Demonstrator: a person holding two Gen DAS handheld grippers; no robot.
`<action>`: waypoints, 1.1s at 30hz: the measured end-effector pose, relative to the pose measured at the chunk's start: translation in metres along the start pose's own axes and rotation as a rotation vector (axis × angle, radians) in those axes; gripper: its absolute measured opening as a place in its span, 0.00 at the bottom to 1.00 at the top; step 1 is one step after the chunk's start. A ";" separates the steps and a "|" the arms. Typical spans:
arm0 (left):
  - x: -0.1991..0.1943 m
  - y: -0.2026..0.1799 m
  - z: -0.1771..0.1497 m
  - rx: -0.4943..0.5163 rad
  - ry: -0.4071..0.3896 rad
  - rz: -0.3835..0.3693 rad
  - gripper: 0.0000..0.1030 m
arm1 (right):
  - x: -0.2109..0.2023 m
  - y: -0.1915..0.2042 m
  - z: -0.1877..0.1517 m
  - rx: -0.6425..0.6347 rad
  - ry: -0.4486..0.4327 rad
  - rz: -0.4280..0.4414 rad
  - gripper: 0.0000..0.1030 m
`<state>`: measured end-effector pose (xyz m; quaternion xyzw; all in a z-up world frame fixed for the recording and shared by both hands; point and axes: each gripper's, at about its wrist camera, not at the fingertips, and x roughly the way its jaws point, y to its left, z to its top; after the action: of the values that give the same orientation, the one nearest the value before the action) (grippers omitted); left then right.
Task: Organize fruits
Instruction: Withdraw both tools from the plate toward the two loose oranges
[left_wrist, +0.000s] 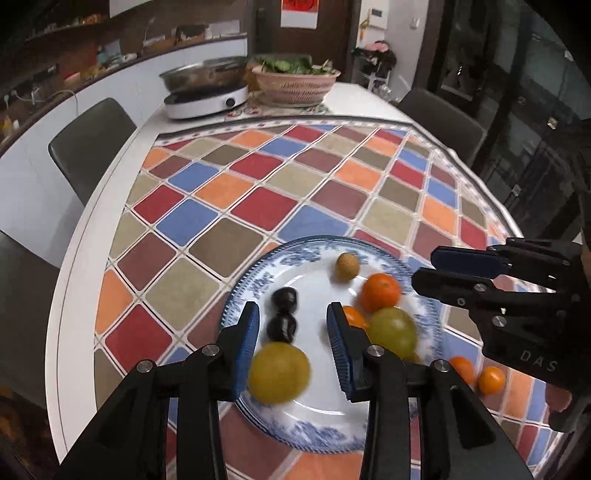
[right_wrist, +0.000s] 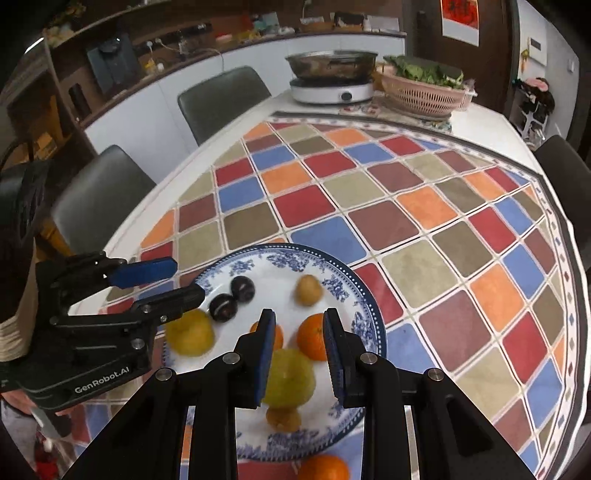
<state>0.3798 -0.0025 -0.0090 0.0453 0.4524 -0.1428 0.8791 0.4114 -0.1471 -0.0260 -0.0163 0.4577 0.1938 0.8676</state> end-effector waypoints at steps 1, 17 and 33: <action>-0.008 -0.002 -0.003 -0.001 -0.014 -0.005 0.36 | -0.009 0.002 -0.004 0.000 -0.018 -0.006 0.27; -0.102 -0.045 -0.049 0.048 -0.192 -0.032 0.46 | -0.109 0.026 -0.057 -0.038 -0.196 -0.066 0.40; -0.133 -0.102 -0.088 0.145 -0.313 -0.073 0.58 | -0.170 0.015 -0.120 0.017 -0.317 -0.145 0.52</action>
<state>0.2082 -0.0535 0.0515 0.0696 0.2997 -0.2121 0.9276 0.2253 -0.2129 0.0428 -0.0111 0.3146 0.1268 0.9407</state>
